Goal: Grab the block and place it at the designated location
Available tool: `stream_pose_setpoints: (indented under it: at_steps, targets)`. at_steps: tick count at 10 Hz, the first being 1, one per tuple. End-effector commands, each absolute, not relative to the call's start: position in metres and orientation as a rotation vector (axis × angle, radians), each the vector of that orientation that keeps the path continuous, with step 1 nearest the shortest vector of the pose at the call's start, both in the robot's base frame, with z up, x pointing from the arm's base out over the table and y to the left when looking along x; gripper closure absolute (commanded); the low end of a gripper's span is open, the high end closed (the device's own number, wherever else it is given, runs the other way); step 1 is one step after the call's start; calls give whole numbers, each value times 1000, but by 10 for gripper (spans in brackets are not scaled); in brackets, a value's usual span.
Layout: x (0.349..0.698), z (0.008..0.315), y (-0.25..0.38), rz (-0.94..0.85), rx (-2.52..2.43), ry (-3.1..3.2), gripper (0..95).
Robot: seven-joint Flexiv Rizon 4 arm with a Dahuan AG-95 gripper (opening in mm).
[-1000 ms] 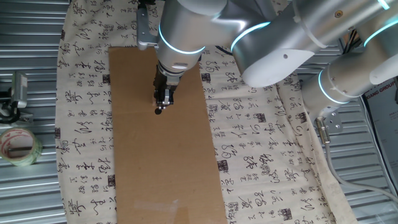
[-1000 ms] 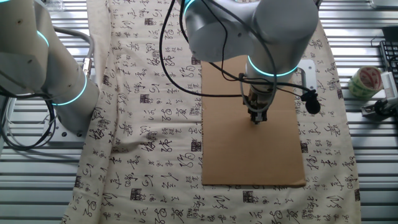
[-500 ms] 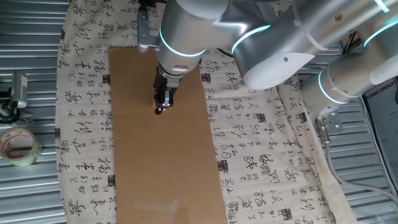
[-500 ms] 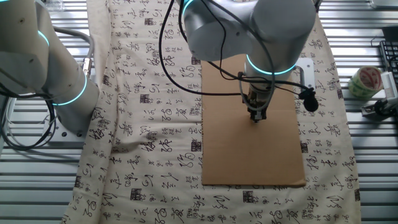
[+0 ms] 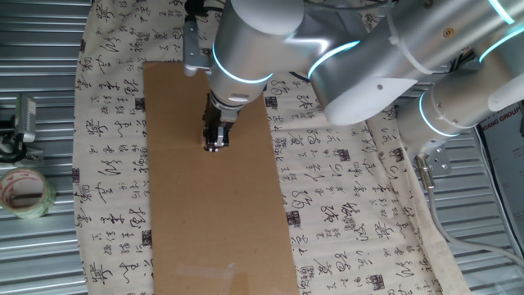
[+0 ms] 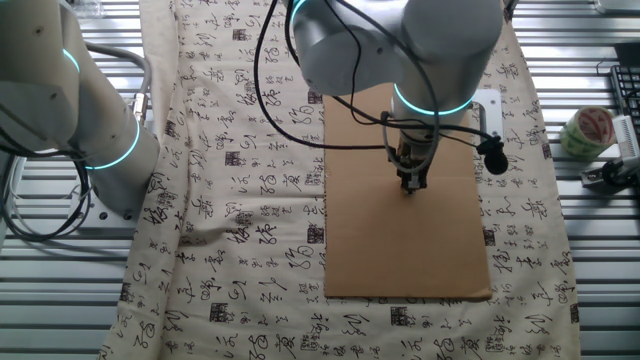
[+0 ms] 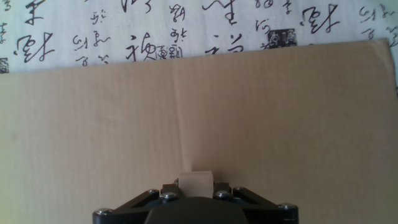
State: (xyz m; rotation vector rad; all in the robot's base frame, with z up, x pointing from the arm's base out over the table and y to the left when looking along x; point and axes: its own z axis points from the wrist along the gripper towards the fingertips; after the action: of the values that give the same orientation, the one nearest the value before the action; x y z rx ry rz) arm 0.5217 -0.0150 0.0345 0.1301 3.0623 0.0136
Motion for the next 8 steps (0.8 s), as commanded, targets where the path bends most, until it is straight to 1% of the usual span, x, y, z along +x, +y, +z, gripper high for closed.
stream_pose_setpoints:
  at_steps: [1,8]
  targets:
    - [523,35,-14,13,132,3063,950]
    - [523,35,-10,11,140,3064,950]
